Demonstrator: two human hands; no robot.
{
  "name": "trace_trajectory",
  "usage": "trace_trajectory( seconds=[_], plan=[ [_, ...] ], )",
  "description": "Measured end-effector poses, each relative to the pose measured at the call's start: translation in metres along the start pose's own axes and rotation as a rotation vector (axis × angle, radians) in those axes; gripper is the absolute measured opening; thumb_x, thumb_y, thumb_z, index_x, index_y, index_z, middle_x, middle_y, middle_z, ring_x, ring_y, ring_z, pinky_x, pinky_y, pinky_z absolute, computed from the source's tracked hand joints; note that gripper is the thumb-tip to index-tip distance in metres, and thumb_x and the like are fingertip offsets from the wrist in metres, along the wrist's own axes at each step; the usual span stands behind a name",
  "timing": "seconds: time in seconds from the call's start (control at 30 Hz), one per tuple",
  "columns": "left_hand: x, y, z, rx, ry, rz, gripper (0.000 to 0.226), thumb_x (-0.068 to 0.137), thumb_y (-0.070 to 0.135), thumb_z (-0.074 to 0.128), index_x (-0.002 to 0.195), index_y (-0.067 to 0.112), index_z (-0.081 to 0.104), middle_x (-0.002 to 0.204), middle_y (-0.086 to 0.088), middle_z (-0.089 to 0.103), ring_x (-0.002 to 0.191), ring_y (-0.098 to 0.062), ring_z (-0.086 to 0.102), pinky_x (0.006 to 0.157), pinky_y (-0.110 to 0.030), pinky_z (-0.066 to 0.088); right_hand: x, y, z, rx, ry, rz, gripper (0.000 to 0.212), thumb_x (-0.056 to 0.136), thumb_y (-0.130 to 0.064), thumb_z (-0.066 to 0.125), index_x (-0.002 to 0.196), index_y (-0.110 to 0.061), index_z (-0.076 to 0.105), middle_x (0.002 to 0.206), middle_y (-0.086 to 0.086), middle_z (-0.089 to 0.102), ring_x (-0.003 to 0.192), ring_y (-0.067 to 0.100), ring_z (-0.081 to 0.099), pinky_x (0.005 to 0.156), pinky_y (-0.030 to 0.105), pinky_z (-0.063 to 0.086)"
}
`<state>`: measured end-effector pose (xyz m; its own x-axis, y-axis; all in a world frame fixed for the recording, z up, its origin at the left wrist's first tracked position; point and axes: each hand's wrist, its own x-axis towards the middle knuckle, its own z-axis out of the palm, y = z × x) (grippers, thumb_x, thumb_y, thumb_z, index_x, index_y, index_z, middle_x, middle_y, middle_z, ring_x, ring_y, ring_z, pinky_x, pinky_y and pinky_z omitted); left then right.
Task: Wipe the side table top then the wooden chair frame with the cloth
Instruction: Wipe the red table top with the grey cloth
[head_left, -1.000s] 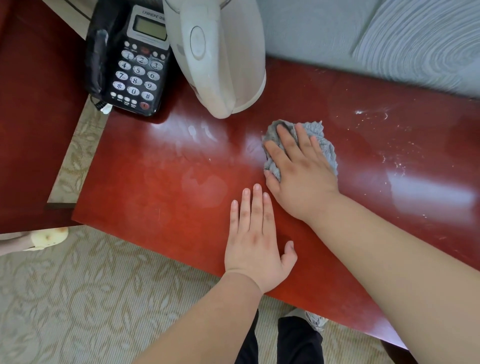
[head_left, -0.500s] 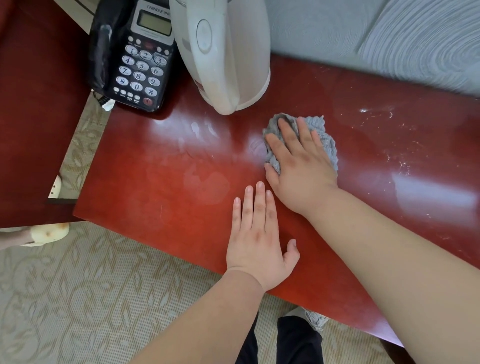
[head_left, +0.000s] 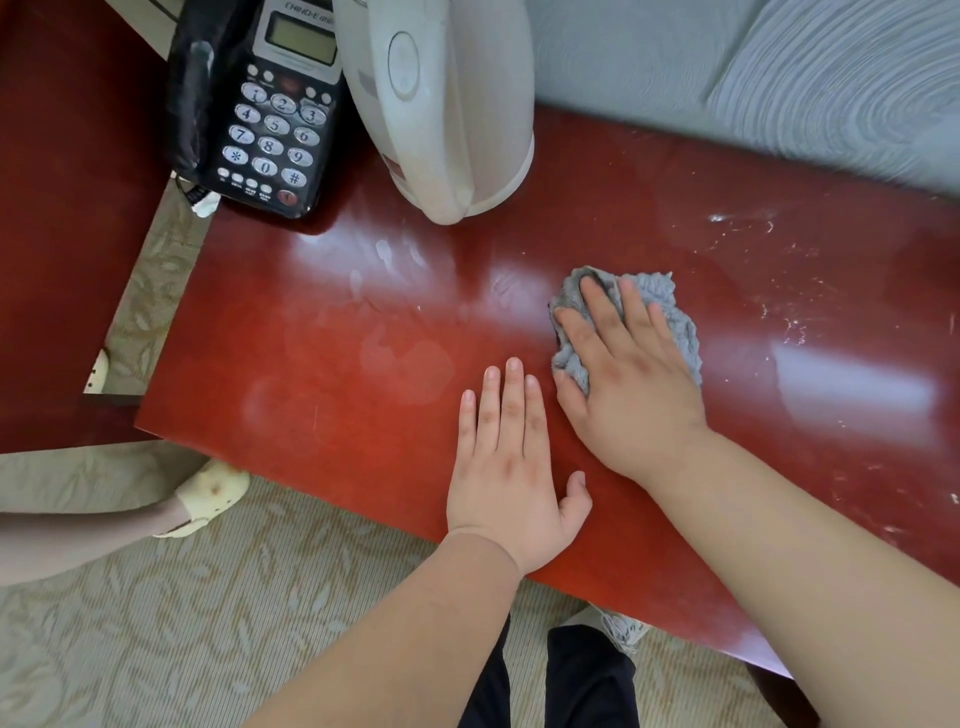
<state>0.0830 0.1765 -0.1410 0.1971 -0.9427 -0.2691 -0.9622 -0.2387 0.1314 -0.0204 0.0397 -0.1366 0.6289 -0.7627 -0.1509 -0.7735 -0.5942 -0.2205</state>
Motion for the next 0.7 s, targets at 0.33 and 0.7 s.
trace_trajectory(
  seconds=[0.33, 0.7],
  plan=[
    [-0.001, 0.0, 0.0, 0.02, -0.017, -0.01, 0.101, 0.09, 0.058, 0.045, 0.165, -0.001, 0.014, 0.174, -0.02, 0.0, 0.162, -0.035, -0.006, 0.13, -0.056, 0.009, 0.035, 0.042, -0.007, 0.036, 0.054, 0.158, 0.072, 0.102, -0.054, 0.034, 0.164, -0.02, 0.024, 0.173, 0.001, 0.015, 0.16, 0.025, 0.003, 0.13, 0.044, 0.003],
    [0.002, -0.001, -0.005, 0.075, -0.046, 0.013, 0.097, 0.093, 0.059, 0.039, 0.166, 0.002, 0.01, 0.175, -0.018, -0.002, 0.162, -0.035, -0.005, 0.129, -0.059, 0.009, -0.095, 0.024, 0.001, 0.034, -0.138, 0.155, 0.071, 0.106, -0.052, 0.035, 0.166, -0.021, 0.014, 0.174, -0.002, 0.0, 0.159, 0.02, -0.014, 0.13, 0.046, 0.004]
  ],
)
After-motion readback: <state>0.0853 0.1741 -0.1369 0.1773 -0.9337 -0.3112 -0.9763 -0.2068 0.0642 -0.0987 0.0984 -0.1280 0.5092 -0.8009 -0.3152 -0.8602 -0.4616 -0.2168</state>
